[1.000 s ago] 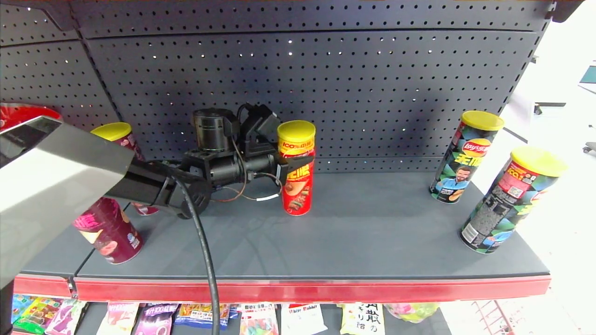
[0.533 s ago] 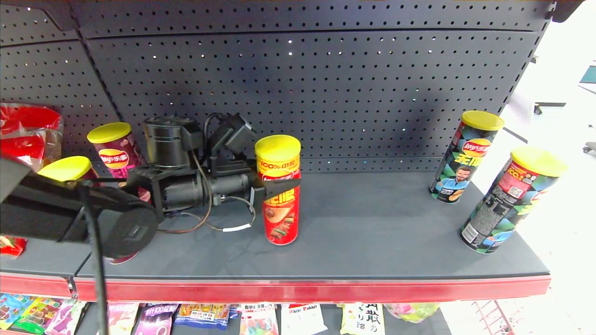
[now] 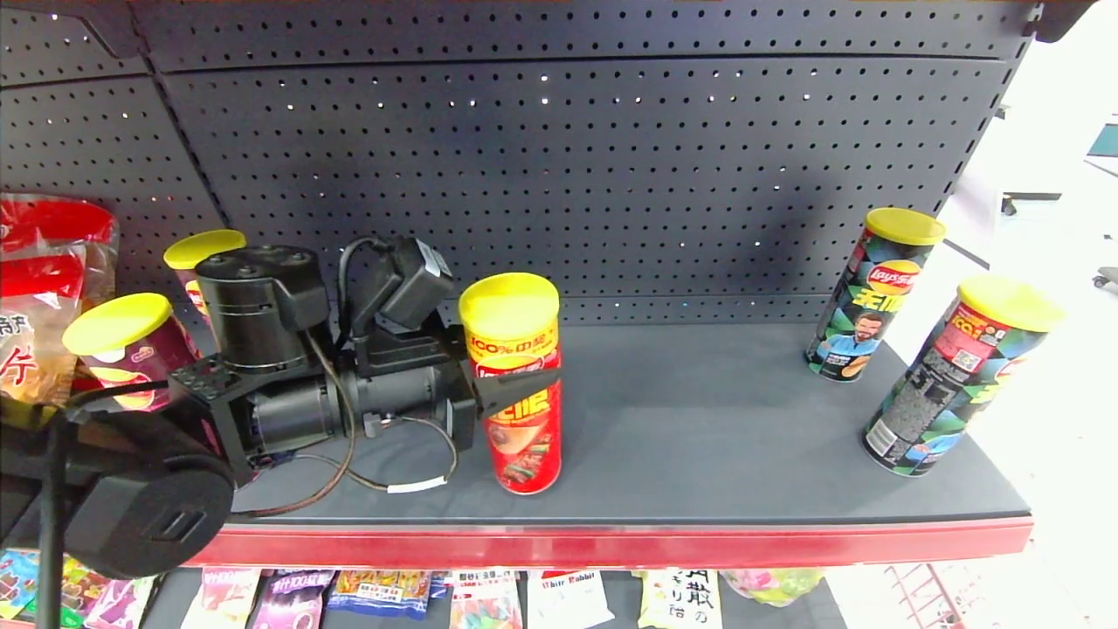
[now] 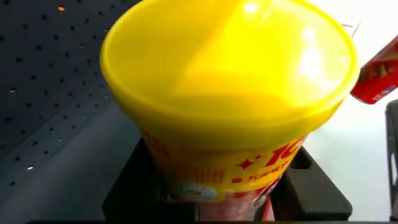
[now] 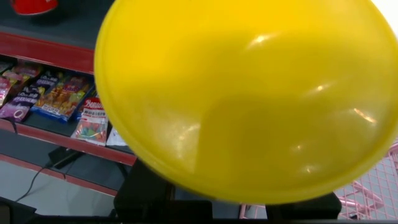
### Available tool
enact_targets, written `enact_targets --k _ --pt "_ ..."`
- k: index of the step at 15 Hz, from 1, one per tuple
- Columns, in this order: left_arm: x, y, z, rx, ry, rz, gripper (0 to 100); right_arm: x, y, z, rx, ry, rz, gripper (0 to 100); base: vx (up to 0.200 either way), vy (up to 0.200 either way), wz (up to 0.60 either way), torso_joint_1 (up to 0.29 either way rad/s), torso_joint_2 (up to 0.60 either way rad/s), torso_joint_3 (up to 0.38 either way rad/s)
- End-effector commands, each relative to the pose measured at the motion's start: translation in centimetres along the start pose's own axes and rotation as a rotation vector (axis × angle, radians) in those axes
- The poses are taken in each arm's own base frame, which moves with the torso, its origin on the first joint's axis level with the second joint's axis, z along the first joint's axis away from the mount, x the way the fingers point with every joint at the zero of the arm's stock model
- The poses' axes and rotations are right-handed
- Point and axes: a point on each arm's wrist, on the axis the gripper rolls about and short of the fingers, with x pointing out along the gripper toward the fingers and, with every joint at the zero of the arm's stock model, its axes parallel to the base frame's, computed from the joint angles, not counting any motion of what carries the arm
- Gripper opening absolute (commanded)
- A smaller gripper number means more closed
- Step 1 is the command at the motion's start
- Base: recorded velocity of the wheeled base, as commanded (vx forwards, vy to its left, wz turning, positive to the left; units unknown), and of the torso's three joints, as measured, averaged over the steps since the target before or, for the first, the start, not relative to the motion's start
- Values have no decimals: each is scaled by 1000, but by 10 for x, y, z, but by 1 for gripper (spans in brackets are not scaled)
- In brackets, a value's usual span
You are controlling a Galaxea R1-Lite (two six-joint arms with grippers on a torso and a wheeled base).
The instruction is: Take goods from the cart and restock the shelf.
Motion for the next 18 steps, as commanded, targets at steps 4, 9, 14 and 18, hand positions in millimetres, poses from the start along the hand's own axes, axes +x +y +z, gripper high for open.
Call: enact_targets --k 4,9,14,18 --pt "11 -8 -10 -30 26 -36 0 0 0 0 -1 1 1 0 0 0 0 0 0 0" --pt "16 -7 -14 -26 20 -38 0 0 0 0 -2 1 1 0 0 0 0 0 0 0" --pt "17 -13 -12 -25 15 -59 0 0 0 0 -2 1 1 0 0 0 0 0 0 0" --pt "13 -16 -18 -37 34 -69 0 0 0 0 -2 1 -1 0 0 0 0 0 0 0"
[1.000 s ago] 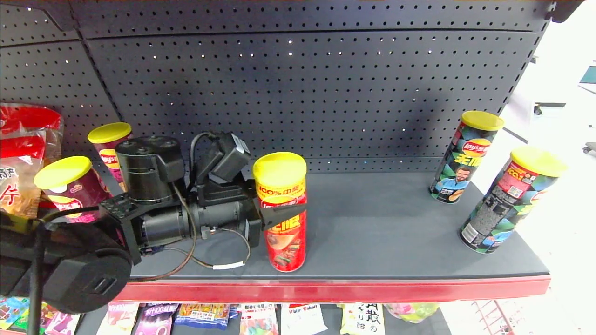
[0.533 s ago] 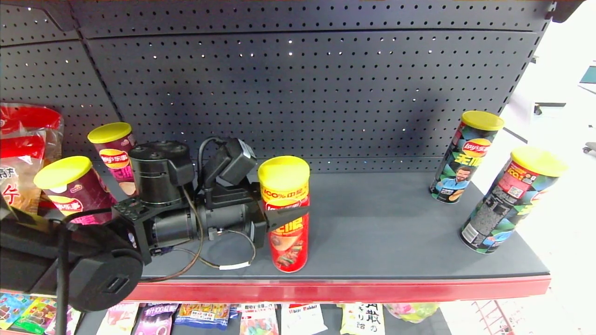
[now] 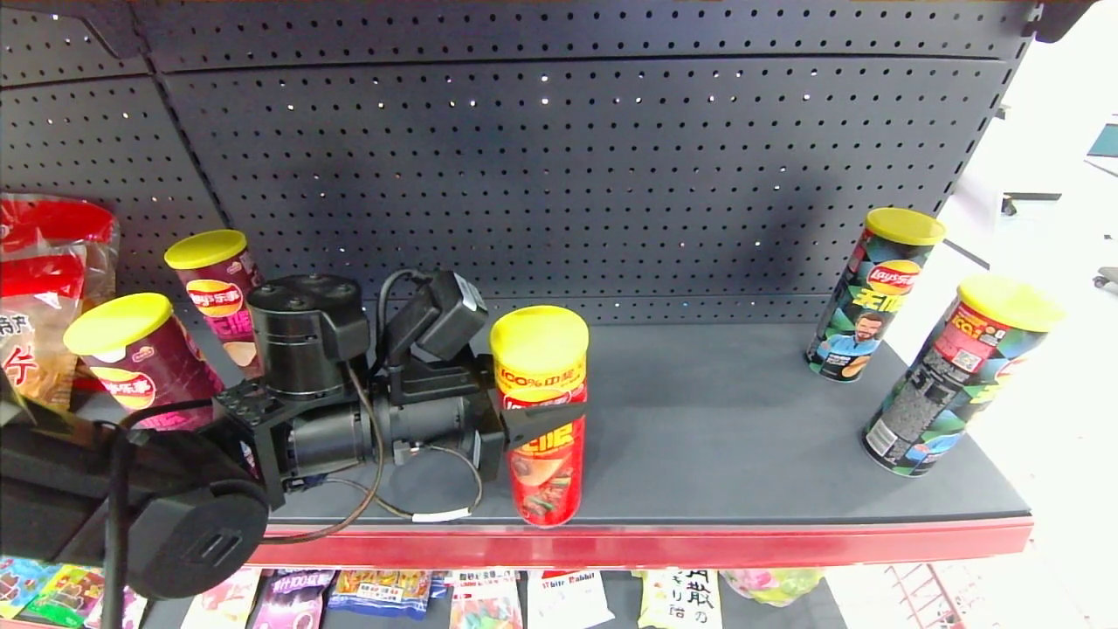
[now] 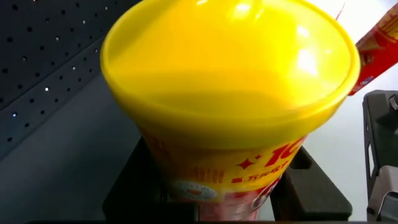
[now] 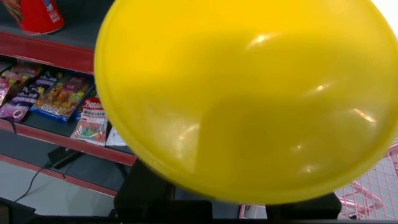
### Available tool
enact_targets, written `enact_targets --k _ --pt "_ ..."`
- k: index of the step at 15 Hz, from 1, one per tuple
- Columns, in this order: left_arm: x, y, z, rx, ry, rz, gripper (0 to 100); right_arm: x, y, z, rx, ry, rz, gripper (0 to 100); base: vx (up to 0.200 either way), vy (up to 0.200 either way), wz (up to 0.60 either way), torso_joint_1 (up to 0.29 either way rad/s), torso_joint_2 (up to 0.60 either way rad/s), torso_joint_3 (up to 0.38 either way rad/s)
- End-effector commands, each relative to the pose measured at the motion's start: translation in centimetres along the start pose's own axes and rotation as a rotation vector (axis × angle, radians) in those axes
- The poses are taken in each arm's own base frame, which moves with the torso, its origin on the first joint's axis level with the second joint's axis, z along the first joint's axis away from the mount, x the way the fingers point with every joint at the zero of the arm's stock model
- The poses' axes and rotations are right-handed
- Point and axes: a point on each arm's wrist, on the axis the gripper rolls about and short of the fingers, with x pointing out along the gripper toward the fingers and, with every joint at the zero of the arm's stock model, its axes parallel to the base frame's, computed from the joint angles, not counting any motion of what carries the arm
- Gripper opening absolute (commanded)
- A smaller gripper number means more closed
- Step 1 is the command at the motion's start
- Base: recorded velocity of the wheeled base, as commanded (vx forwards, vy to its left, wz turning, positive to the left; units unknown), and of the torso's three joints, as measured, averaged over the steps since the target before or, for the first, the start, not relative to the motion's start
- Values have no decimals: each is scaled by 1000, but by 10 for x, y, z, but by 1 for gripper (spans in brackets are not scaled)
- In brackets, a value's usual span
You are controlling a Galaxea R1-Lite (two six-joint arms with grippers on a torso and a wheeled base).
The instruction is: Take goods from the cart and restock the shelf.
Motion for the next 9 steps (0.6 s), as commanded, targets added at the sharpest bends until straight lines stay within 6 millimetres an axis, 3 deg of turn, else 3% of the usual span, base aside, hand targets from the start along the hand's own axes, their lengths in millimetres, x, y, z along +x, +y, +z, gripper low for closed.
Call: enact_targets --k 1,8,9 --pt "-4 -4 -8 -16 26 -6 0 0 0 0 0 1 1 0 0 0 0 0 0 0" --pt "-6 -6 -12 -13 24 4 0 0 0 0 0 3 1 0 0 0 0 0 0 0" --pt "-6 -6 -12 -10 22 6 100 0 0 0 0 1 1 0 0 0 0 0 0 0"
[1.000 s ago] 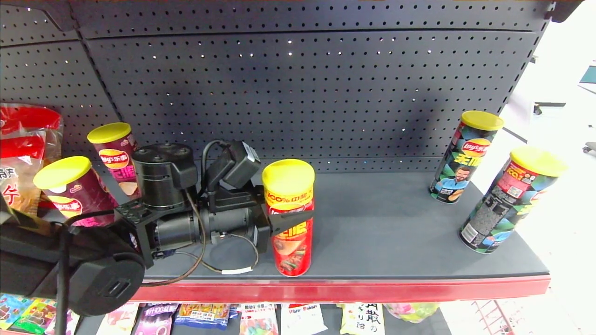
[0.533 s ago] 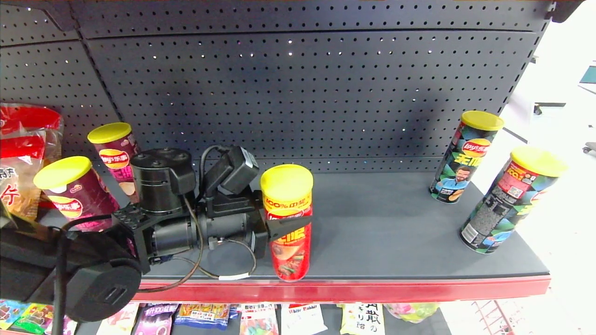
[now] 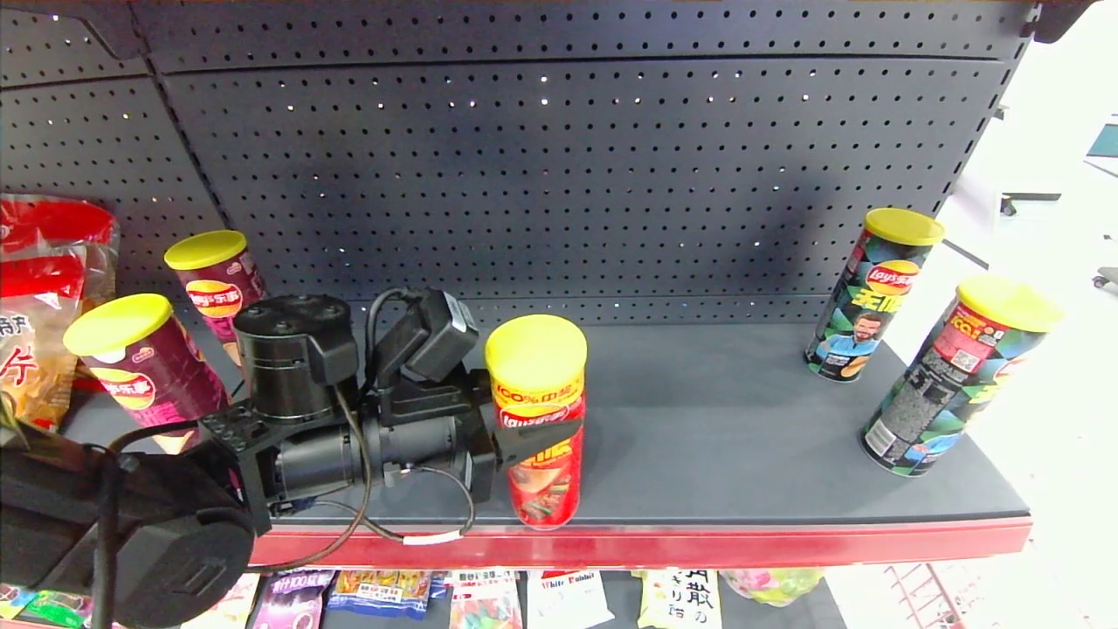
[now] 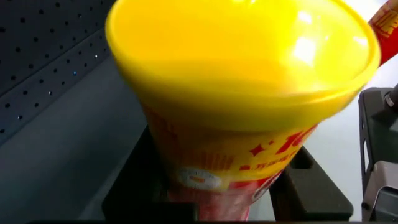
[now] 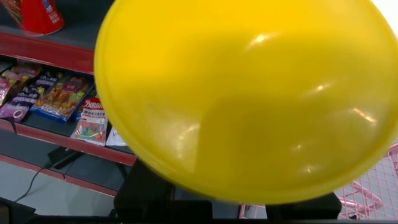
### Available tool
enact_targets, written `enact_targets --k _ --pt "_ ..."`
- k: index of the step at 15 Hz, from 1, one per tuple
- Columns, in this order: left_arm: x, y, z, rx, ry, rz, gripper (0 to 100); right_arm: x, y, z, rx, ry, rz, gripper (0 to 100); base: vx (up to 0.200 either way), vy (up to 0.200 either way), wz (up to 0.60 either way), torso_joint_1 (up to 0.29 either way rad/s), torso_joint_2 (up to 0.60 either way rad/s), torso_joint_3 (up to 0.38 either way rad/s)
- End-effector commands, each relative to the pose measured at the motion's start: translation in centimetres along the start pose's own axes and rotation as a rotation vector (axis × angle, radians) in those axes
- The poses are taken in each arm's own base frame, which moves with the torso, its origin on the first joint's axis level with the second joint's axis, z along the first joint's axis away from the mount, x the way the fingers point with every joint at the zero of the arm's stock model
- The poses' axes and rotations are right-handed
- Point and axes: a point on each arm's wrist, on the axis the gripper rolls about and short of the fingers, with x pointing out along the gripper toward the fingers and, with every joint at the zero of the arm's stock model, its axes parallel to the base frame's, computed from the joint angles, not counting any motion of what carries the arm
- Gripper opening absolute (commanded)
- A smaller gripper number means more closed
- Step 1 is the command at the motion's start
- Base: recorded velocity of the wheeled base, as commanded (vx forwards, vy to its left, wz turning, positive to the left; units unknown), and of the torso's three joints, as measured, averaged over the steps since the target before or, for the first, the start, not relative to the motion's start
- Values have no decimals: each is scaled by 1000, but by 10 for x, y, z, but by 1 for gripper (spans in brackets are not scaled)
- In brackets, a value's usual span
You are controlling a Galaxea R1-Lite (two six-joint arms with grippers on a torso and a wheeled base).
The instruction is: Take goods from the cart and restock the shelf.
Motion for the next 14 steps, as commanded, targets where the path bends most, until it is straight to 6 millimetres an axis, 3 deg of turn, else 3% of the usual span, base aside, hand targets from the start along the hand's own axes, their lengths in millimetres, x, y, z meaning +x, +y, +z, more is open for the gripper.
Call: enact_targets --k 1,5,7,10,14 --pt "1 0 -1 0 1 2 100 0 0 0 0 1 1 0 0 0 0 0 0 0" --pt "-2 -2 -1 -7 4 1 100 0 0 0 0 1 1 0 0 0 0 0 0 0" --pt "-15 -9 -8 -24 29 5 100 0 0 0 0 1 1 0 0 0 0 0 0 0" --pt "-50 -20 -18 -56 65 47 100 0 0 0 0 1 1 0 0 0 0 0 0 0" --pt "-120 -29 -25 -56 27 254 100 0 0 0 0 1 2 0 0 0 0 0 0 0"
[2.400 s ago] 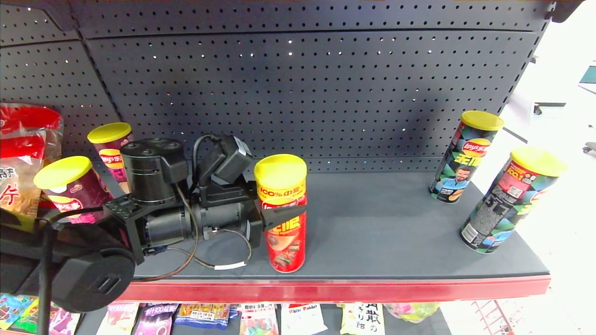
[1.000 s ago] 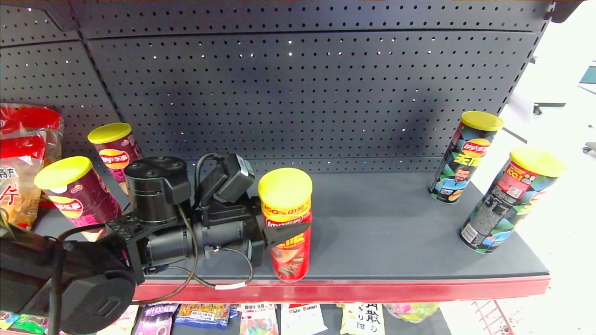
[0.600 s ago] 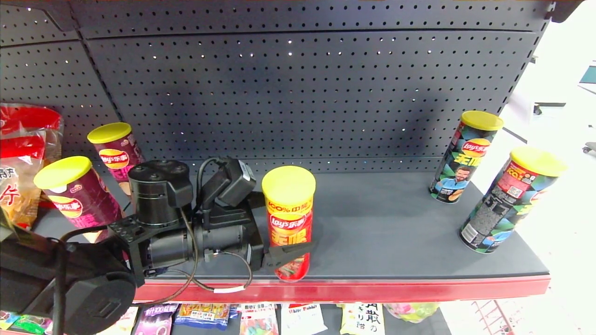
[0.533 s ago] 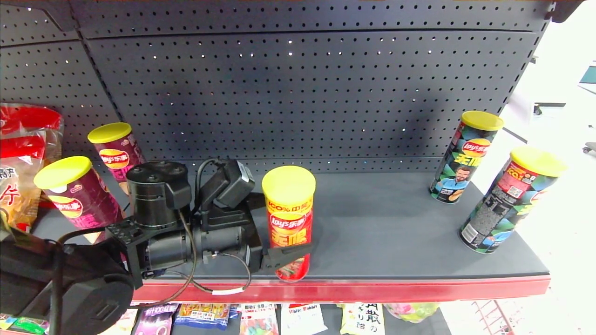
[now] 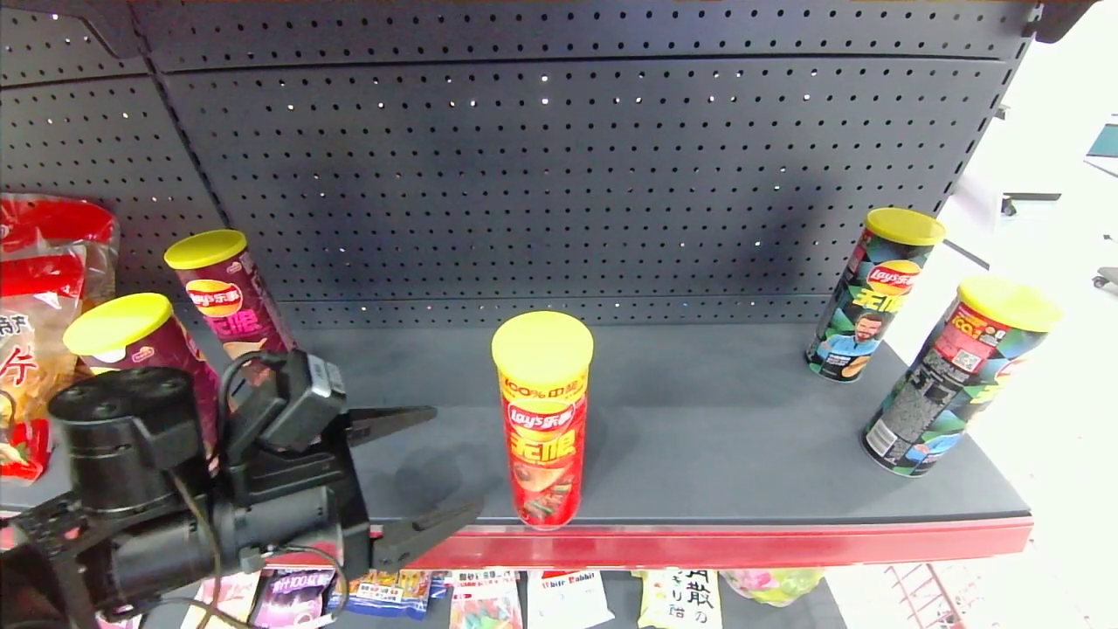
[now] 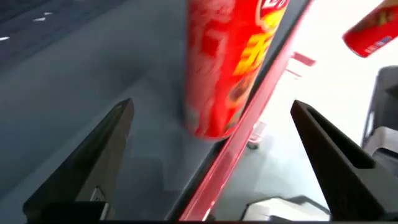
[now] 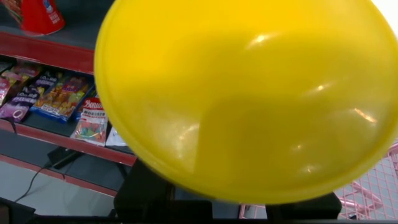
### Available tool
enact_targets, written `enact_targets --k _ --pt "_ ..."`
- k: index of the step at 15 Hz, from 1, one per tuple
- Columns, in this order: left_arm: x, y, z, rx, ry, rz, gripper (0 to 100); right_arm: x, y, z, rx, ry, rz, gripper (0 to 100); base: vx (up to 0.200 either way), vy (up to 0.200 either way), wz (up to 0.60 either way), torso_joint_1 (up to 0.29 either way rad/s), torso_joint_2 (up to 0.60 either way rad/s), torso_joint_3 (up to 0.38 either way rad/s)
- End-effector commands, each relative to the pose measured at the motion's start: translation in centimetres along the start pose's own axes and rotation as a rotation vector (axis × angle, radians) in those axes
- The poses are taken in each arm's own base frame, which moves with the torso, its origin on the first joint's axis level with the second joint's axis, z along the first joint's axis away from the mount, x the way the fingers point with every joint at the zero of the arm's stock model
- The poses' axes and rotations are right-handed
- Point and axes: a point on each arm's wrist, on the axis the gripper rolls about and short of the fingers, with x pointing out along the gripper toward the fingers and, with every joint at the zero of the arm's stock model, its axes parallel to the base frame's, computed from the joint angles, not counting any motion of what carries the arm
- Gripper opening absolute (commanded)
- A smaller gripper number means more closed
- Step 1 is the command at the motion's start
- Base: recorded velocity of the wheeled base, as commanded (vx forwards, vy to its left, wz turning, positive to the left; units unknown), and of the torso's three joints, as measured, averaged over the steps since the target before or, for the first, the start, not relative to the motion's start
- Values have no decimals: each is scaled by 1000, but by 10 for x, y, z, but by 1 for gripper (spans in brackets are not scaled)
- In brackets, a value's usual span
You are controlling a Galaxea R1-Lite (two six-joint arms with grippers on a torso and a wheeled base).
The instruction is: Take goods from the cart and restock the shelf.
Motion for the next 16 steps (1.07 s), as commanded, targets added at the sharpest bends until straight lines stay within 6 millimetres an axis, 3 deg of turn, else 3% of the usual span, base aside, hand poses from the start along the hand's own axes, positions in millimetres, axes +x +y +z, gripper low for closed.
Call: enact_targets --k 1,2,5,7,9,10,13,16 --pt "-46 -7 0 13 -56 127 100 0 0 0 0 3 2 0 0 0 0 0 0 0" --pt "-67 -13 3 29 -90 240 100 0 0 0 0 4 -10 0 0 0 0 0 0 0" --pt "-100 -35 5 17 -89 541 100 3 -1 5 5 42 -51 0 0 0 0 0 0 0" --pt "-123 -56 9 -21 -121 560 100 10 -6 64 6 36 -27 0 0 0 0 0 0 0" --pt "-150 -83 3 -31 -125 558 100 32 -9 120 1 44 104 0 0 0 0 0 0 0" --pt "-162 -96 -4 -32 -113 557 100 44 -9 133 -22 61 200 0 0 0 0 0 0 0" --pt "-190 -127 -25 -51 -72 577 100 85 0 144 -64 177 347 0 0 0 0 0 0 0" --pt "-199 -137 -35 -53 -69 602 100 125 10 157 -75 250 406 0 0 0 0 0 0 0"
